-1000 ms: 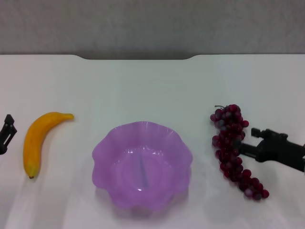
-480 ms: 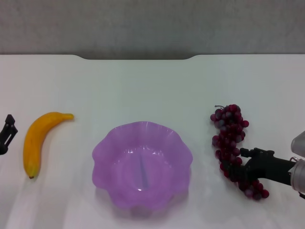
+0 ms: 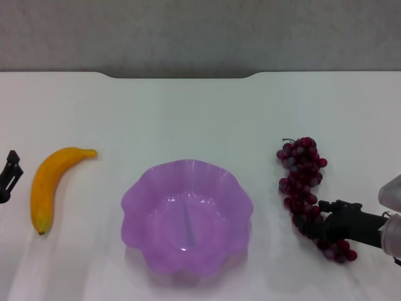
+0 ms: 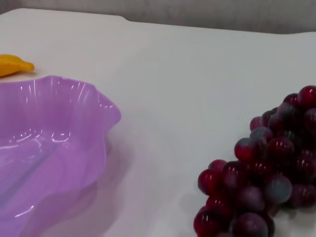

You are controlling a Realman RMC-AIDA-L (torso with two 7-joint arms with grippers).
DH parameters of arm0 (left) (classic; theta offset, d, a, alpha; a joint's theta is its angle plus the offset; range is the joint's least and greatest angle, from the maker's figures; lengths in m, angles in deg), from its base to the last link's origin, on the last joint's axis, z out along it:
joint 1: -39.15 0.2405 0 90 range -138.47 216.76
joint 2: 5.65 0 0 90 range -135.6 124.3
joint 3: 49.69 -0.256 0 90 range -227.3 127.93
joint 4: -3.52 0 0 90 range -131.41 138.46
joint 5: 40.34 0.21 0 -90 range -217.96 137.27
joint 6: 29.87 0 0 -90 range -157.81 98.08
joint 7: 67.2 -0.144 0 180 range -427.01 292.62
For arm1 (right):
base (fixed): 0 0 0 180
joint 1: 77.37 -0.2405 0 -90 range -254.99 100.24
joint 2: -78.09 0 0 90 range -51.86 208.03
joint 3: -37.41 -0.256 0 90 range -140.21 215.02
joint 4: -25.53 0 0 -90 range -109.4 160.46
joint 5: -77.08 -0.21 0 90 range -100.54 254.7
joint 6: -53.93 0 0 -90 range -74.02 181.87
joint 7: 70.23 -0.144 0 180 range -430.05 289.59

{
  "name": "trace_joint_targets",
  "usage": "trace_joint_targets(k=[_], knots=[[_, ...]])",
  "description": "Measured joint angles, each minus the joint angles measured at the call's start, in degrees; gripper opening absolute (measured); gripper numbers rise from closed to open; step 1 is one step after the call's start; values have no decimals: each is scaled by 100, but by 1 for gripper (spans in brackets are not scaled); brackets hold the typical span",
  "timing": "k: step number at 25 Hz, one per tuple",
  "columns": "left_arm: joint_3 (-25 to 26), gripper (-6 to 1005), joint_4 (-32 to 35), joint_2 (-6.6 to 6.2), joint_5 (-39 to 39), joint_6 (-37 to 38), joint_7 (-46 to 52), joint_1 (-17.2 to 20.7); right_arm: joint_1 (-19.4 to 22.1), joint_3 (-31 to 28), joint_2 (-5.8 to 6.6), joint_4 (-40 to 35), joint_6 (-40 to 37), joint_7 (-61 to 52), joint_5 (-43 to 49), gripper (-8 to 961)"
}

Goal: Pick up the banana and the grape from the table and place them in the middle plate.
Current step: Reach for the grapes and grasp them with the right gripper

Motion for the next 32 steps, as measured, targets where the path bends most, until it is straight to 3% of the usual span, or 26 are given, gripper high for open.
trace_joint_targets(k=[13, 32], knots=[[0, 892, -14, 0, 9, 44, 0, 8, -4, 126, 0, 84, 156, -1, 7, 785], [0, 892, -14, 0, 9, 44, 0, 31, 0, 127, 12, 64, 157, -45, -1, 607]])
